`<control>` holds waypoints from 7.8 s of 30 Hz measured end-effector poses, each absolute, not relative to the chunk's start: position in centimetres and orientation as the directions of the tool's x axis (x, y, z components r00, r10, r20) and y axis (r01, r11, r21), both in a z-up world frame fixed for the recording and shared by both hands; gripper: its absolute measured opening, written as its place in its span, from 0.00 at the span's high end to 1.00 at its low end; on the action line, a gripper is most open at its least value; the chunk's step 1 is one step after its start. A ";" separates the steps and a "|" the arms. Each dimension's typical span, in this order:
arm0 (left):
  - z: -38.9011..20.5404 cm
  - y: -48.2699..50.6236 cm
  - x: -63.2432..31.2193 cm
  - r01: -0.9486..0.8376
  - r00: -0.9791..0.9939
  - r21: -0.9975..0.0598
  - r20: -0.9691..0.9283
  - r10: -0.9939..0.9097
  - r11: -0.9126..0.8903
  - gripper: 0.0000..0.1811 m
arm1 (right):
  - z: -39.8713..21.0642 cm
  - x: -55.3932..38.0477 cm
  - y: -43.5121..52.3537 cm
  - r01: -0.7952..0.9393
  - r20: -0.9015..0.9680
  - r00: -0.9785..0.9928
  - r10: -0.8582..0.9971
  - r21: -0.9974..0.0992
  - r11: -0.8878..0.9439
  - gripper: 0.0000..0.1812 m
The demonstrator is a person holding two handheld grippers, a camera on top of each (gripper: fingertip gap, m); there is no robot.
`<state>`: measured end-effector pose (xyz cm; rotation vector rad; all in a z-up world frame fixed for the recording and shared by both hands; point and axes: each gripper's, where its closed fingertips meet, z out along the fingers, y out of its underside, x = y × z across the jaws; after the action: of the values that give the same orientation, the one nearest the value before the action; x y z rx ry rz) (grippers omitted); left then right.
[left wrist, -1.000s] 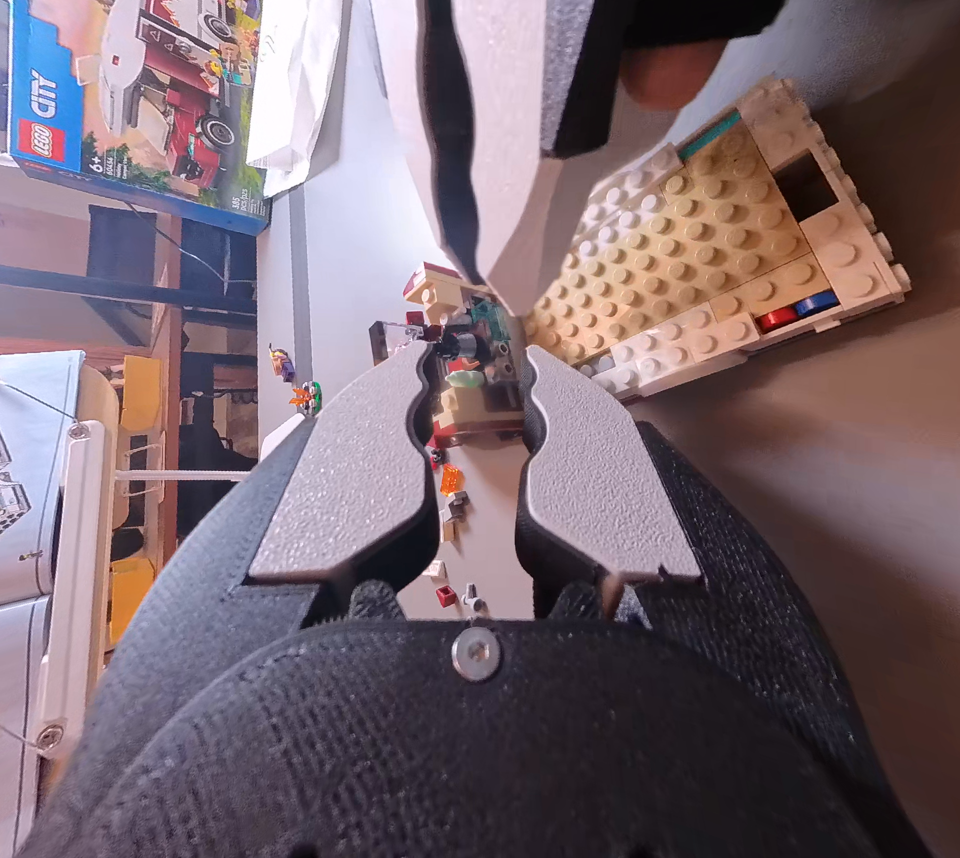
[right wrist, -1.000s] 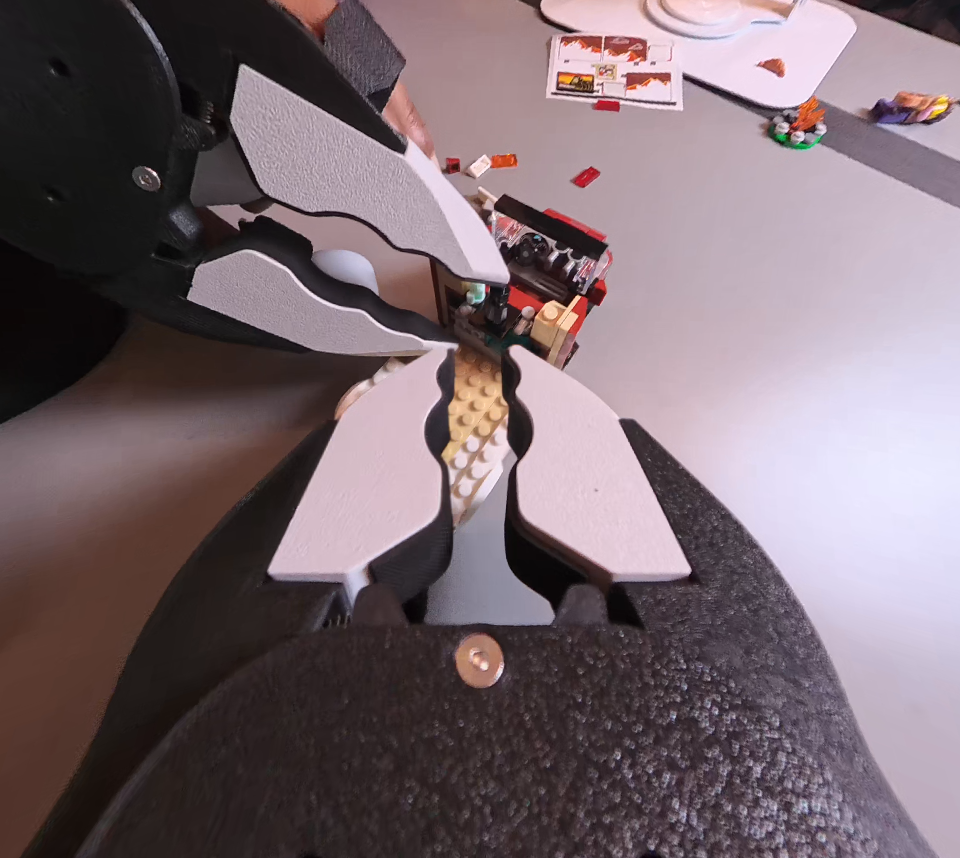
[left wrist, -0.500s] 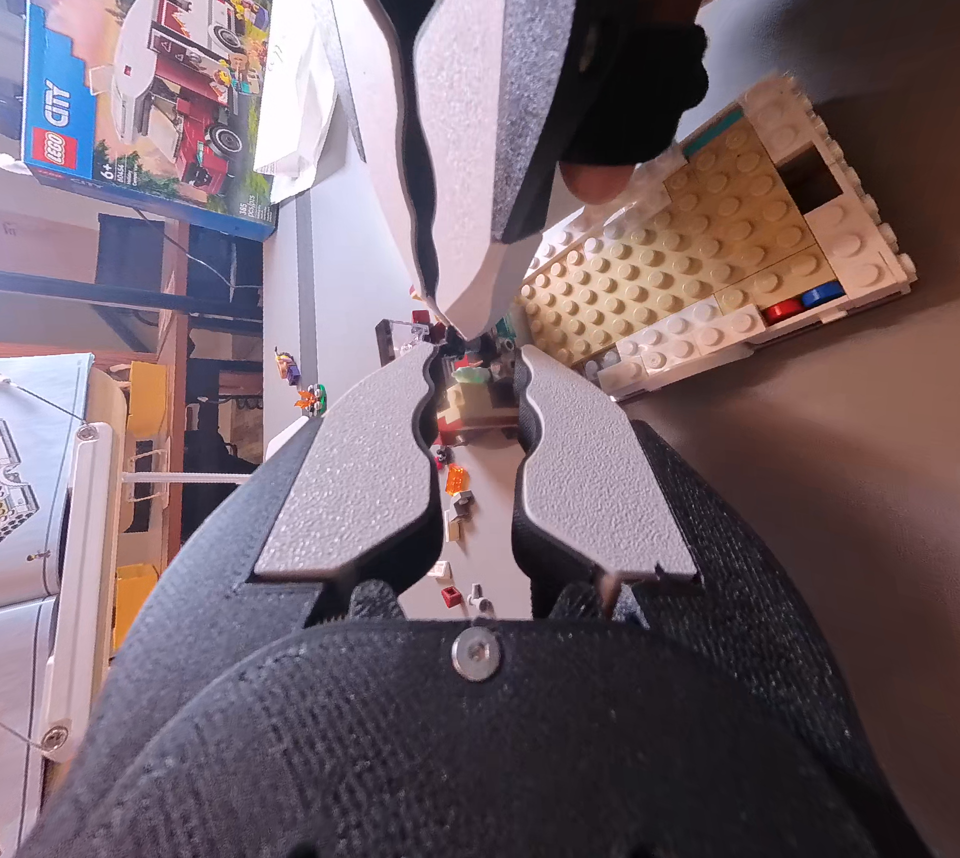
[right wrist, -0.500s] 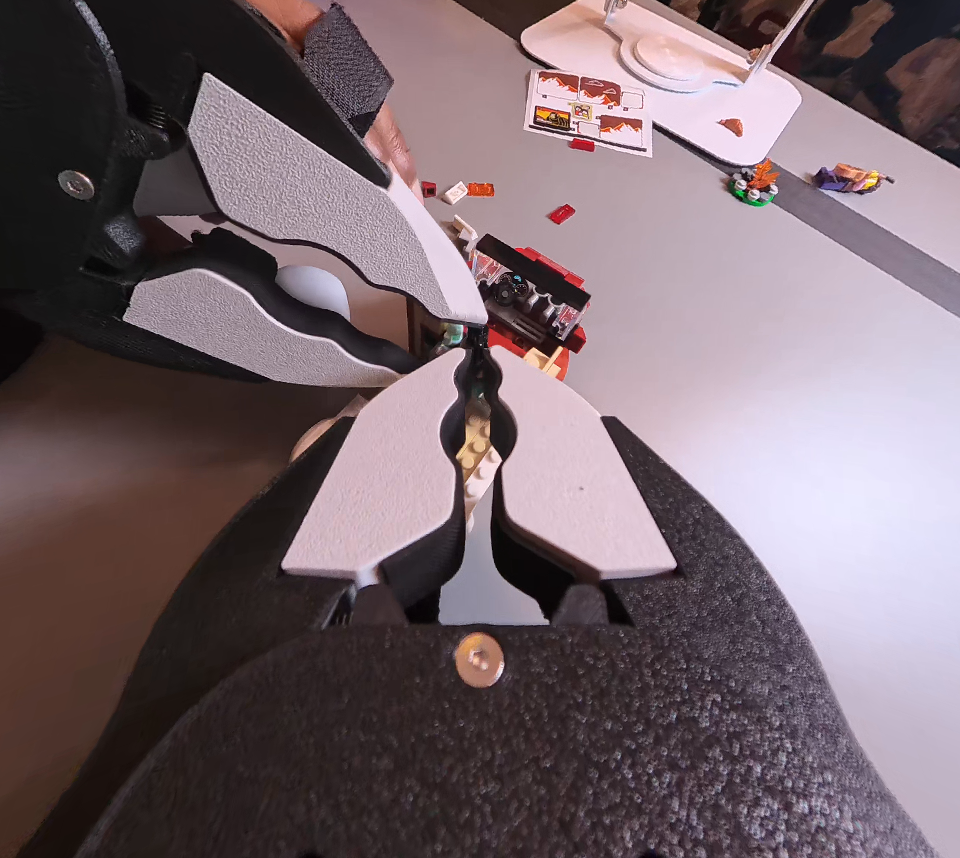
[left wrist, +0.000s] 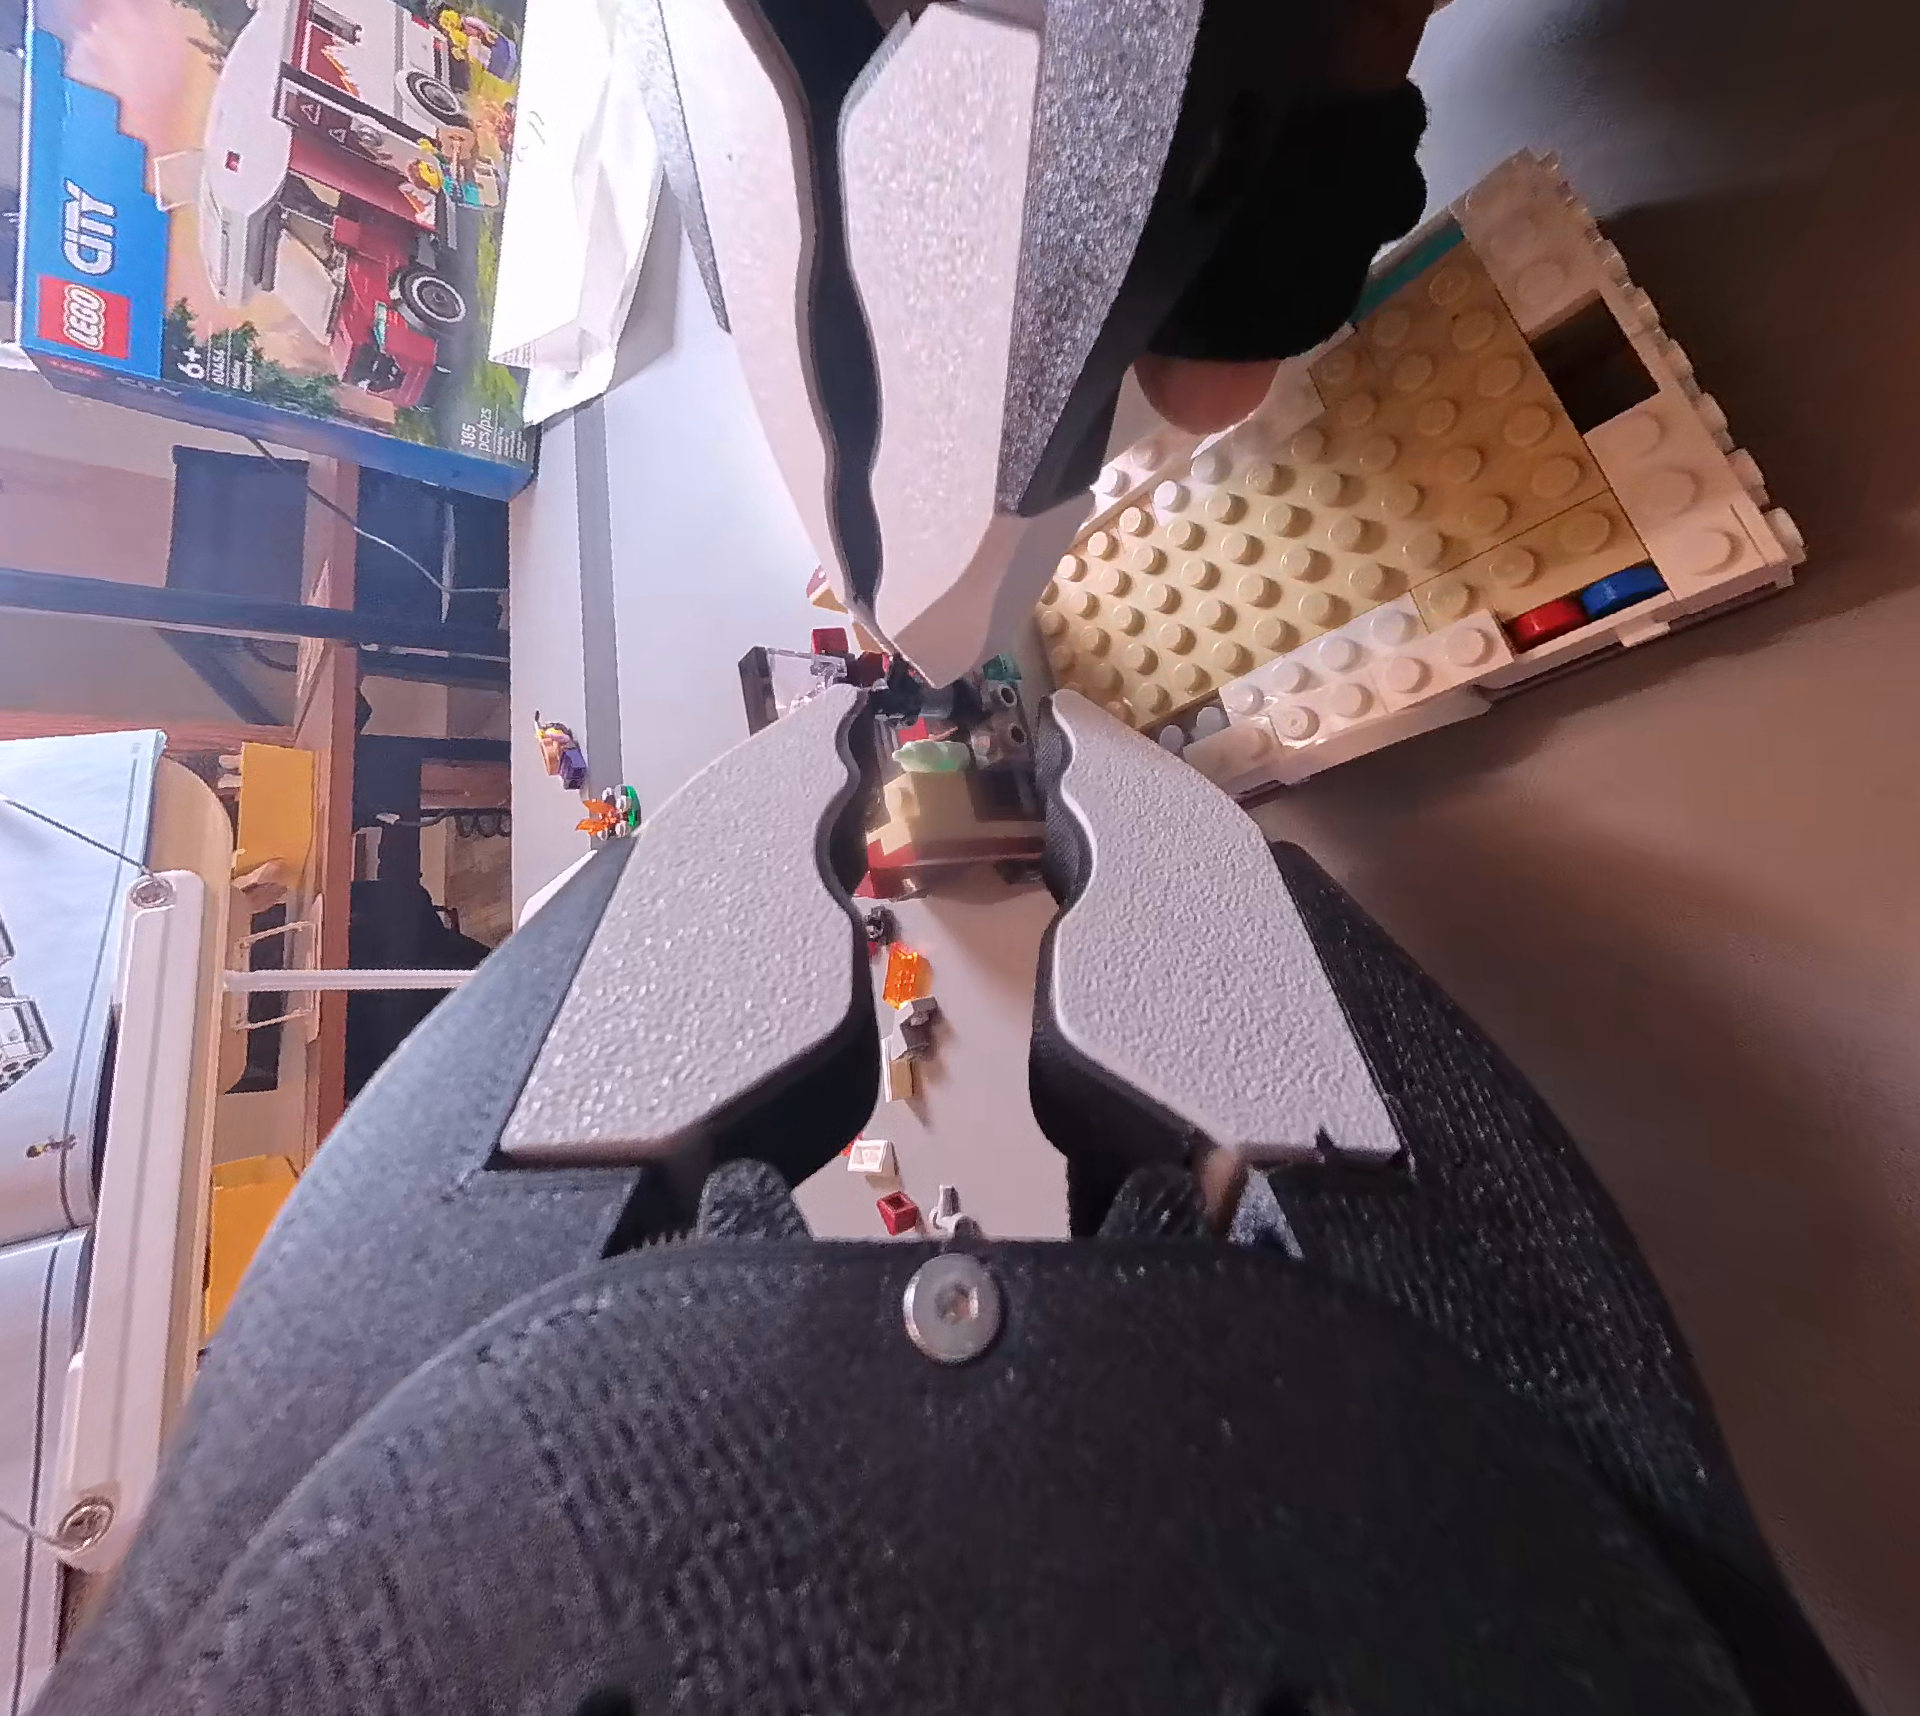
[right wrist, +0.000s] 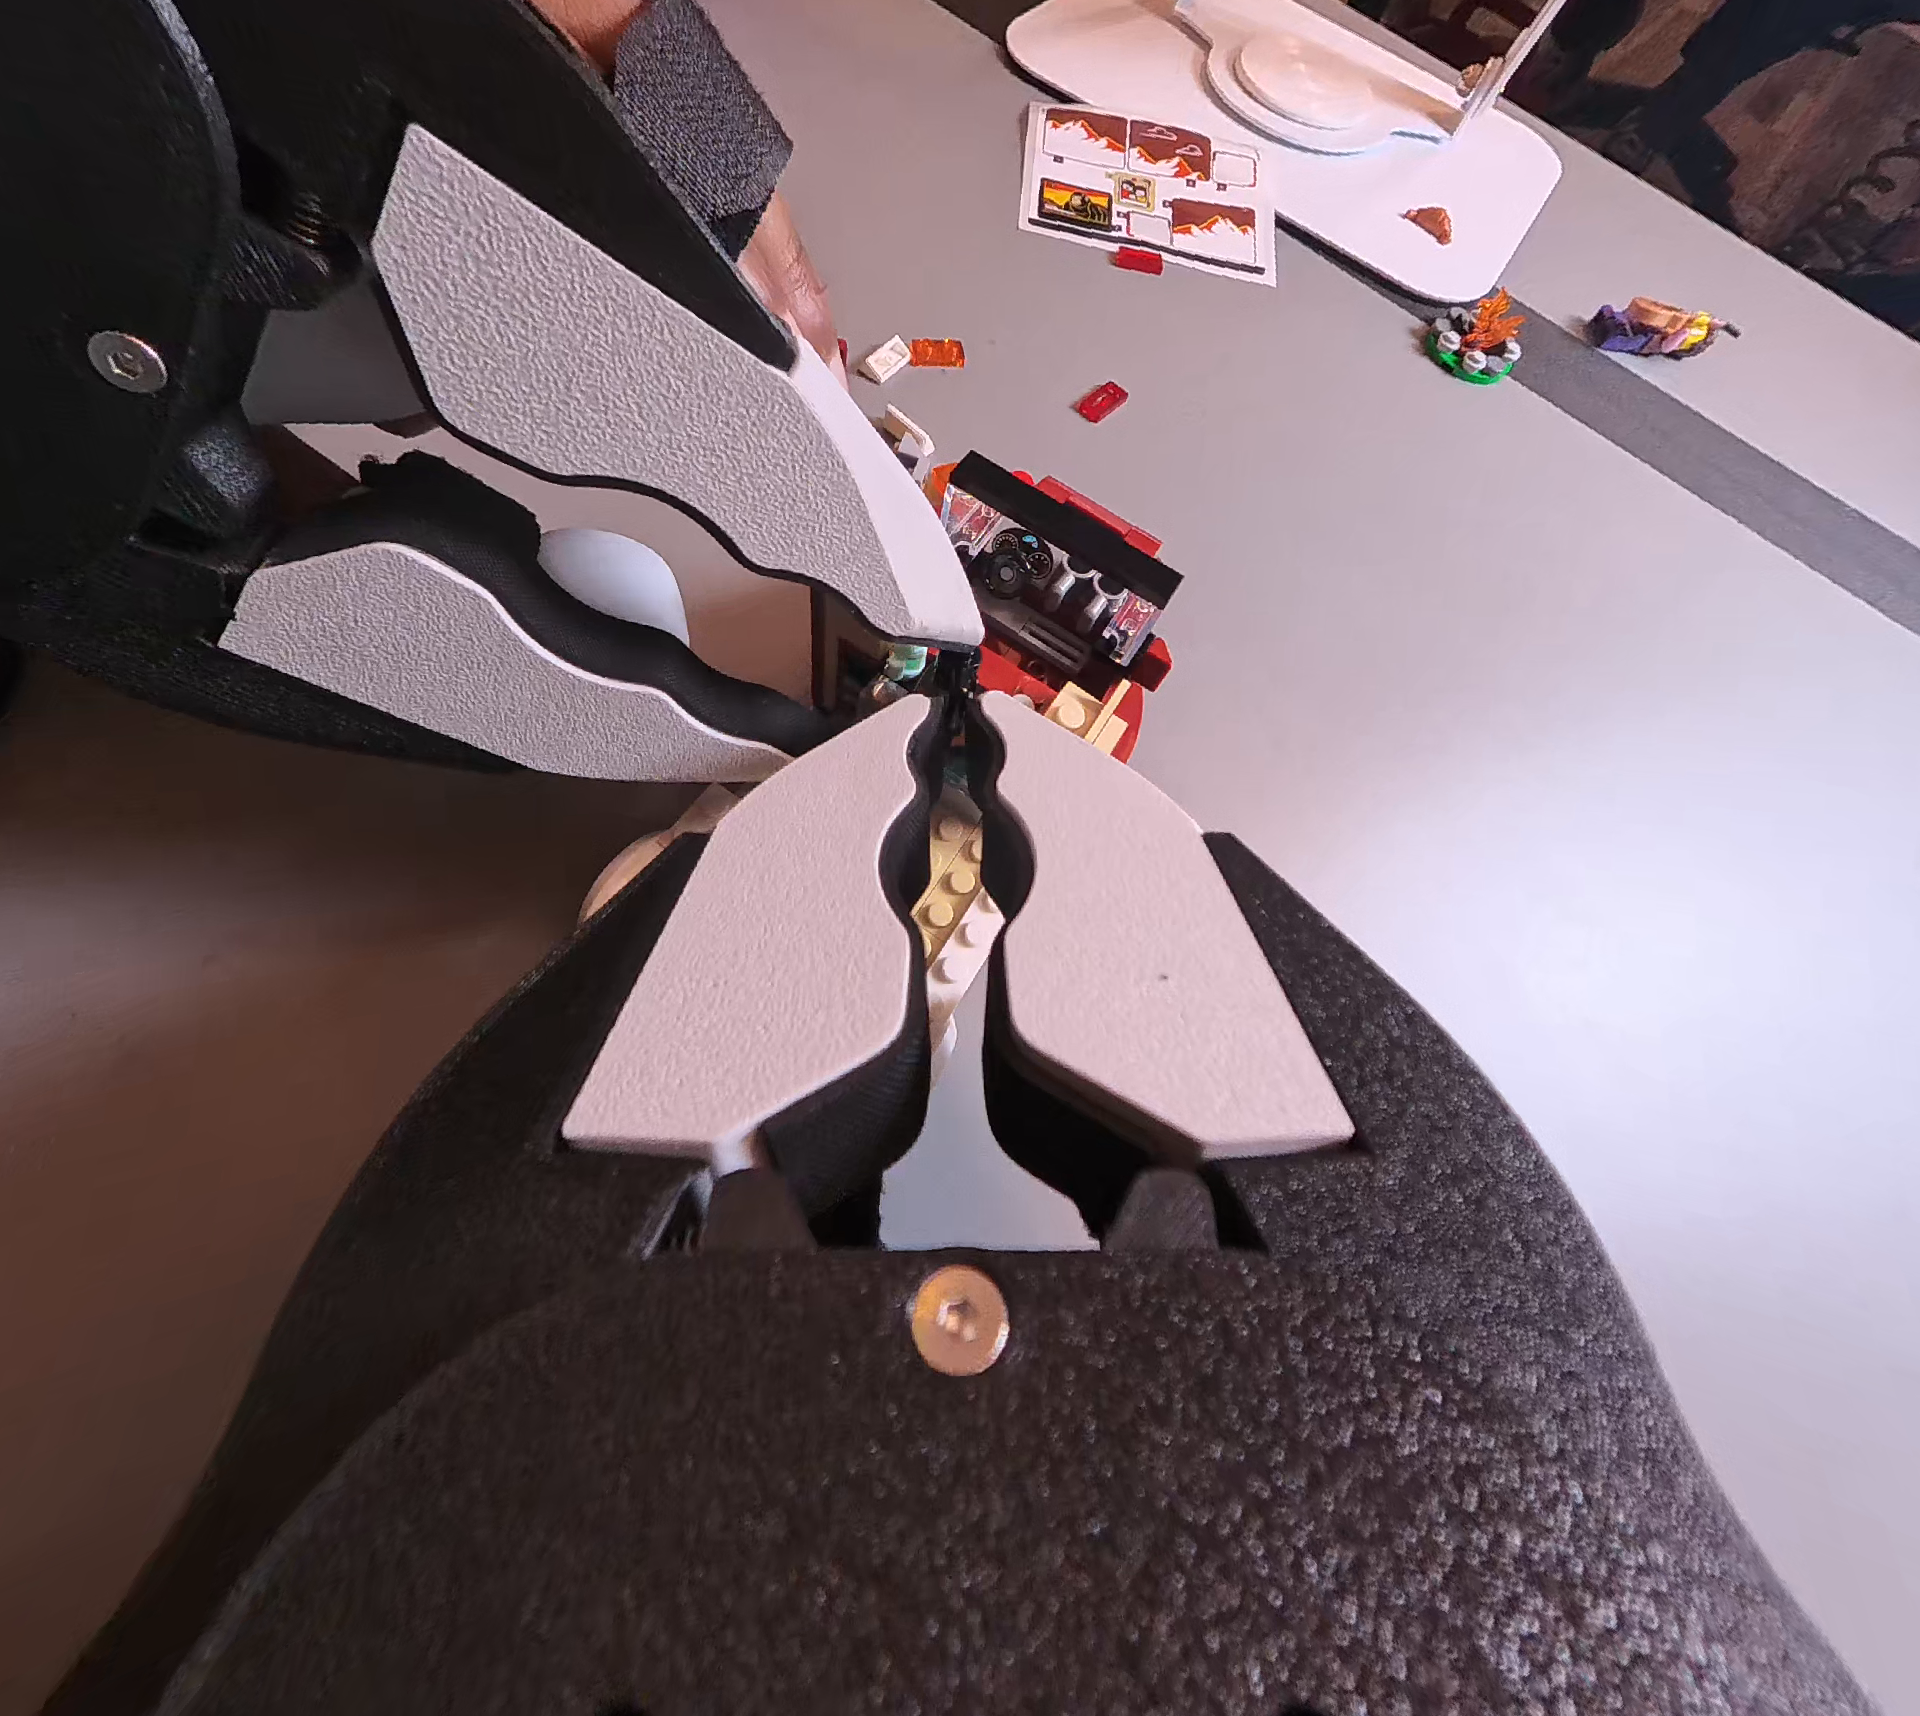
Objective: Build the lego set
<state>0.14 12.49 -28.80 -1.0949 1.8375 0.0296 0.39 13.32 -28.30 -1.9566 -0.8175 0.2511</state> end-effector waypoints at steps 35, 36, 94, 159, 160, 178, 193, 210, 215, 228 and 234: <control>-28.9 12.7 0.2 -0.707 -0.218 -0.270 -0.796 -0.565 0.653 0.85 | -28.3 0.7 12.8 0.402 0.071 0.748 0.660 -0.839 -0.366 1.00; -28.9 12.7 0.2 -0.707 -0.221 -0.266 -0.797 -0.562 0.655 0.85 | -28.3 0.7 12.8 0.403 0.071 0.748 0.659 -0.839 -0.366 1.00; -28.6 13.9 -2.2 -0.528 0.303 -0.849 -0.199 -0.932 0.010 0.75 | -27.0 2.2 12.1 0.448 0.180 0.699 0.692 -0.865 -0.227 0.86; -30.7 14.4 -1.9 -0.526 0.300 -0.850 -0.151 -0.942 -0.031 0.88 | -28.4 1.4 13.9 0.476 0.149 0.563 0.813 -0.863 -0.171 0.82; -30.7 14.5 -2.0 -0.526 0.307 -0.850 -0.154 -0.939 -0.033 0.88 | -28.4 1.4 13.8 0.474 0.148 0.563 0.813 -0.864 -0.170 0.82; -30.6 16.7 -2.8 -0.533 0.390 -0.844 -0.191 -0.901 -0.052 0.89 | -28.6 1.0 13.5 0.477 0.178 0.578 0.797 -0.866 -0.153 0.87; -31.0 11.8 -4.4 -0.596 0.369 -0.781 -0.060 -0.928 -0.187 0.58 | -29.0 3.3 16.0 0.334 0.066 0.810 0.583 -0.869 -0.366 0.90; -32.7 11.9 -2.0 -0.681 0.315 -0.719 -0.115 -0.942 -0.140 0.68 | -29.1 5.6 20.4 0.230 -0.059 0.808 0.586 -0.885 -0.406 0.90; -32.7 12.9 -0.6 -0.684 0.307 -0.721 -0.143 -0.941 -0.113 0.69 | -27.8 7.1 20.4 0.233 0.012 0.872 0.489 -0.889 -0.394 0.89; -32.8 11.9 0.9 -0.666 0.284 -0.736 -0.103 -0.953 -0.119 0.64 | -27.1 8.0 13.7 0.221 0.033 0.930 0.366 -0.846 -0.485 0.88; -32.7 11.5 1.3 -0.624 0.286 -0.768 -0.057 -0.957 -0.141 0.78 | -28.5 4.7 11.9 0.216 0.016 0.931 0.364 -0.829 -0.515 1.00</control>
<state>1.27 11.53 -32.71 -1.8553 1.4211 -0.6024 4.74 11.86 -28.54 -2.1306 -0.4107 0.1964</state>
